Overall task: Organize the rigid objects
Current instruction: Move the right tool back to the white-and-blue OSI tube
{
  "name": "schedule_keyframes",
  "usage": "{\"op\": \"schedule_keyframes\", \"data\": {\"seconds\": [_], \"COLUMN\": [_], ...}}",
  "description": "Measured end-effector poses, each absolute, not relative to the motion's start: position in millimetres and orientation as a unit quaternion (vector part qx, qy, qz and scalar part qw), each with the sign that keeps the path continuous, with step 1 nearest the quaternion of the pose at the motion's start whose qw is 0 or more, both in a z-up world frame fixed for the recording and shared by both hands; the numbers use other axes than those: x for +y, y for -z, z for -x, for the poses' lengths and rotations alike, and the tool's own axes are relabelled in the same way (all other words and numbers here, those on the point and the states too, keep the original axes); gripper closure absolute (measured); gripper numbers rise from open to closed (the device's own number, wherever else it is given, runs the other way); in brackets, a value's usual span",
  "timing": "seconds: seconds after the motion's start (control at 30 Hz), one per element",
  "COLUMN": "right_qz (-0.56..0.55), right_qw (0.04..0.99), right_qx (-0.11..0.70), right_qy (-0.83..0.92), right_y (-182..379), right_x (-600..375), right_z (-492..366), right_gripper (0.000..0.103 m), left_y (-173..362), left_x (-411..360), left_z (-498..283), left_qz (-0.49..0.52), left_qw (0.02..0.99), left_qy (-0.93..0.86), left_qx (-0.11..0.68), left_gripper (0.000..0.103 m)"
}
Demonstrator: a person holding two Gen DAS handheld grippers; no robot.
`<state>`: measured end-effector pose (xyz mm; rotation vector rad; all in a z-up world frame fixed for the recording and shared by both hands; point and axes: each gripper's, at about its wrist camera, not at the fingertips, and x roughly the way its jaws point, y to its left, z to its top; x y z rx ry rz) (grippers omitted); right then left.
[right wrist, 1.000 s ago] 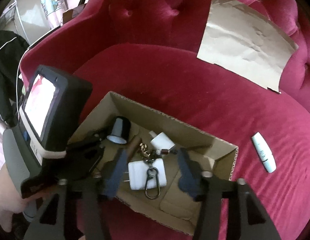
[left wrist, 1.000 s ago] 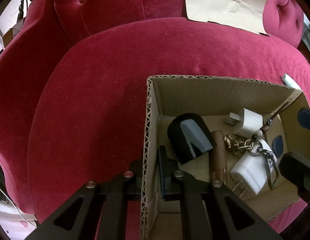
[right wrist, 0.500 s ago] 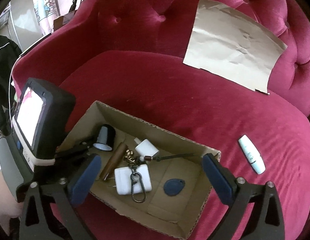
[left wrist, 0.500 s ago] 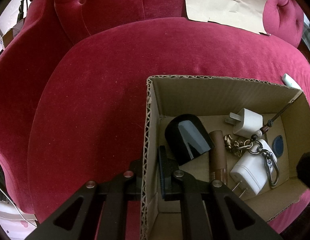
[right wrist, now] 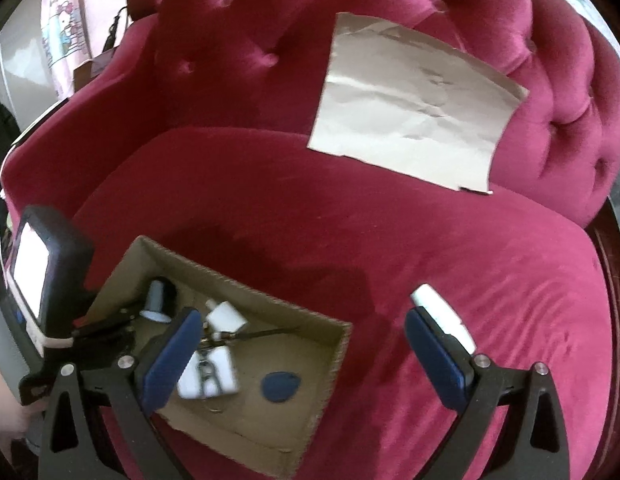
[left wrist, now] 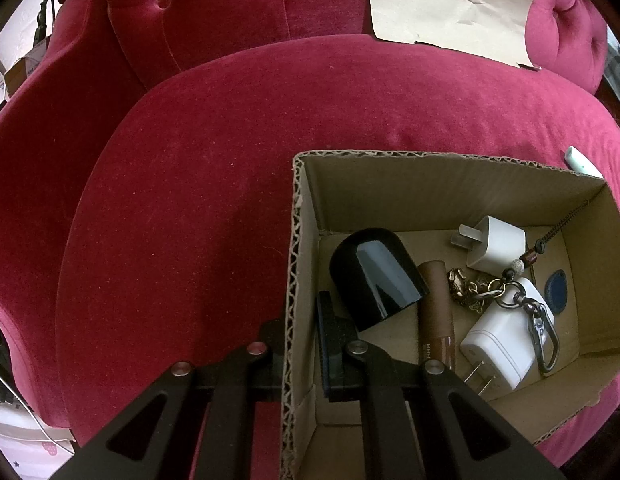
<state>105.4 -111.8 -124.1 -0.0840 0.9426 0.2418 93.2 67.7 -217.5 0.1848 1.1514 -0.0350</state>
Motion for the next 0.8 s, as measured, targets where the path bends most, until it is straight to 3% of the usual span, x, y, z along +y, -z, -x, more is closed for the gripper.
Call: {"op": "schedule_keyframes", "data": {"seconds": [0.8], "right_qz": [0.024], "right_qw": [0.877], "right_qx": [0.48], "right_qy": [-0.015], "right_y": [166], "right_x": [-213], "right_z": [-144], "right_gripper": [0.0], "left_y": [218], "left_x": [67], "left_z": [-92], "left_qz": [-0.088], "left_qw": [0.835], "left_qy": [0.018], "left_qx": [0.543], "left_gripper": [0.094]}}
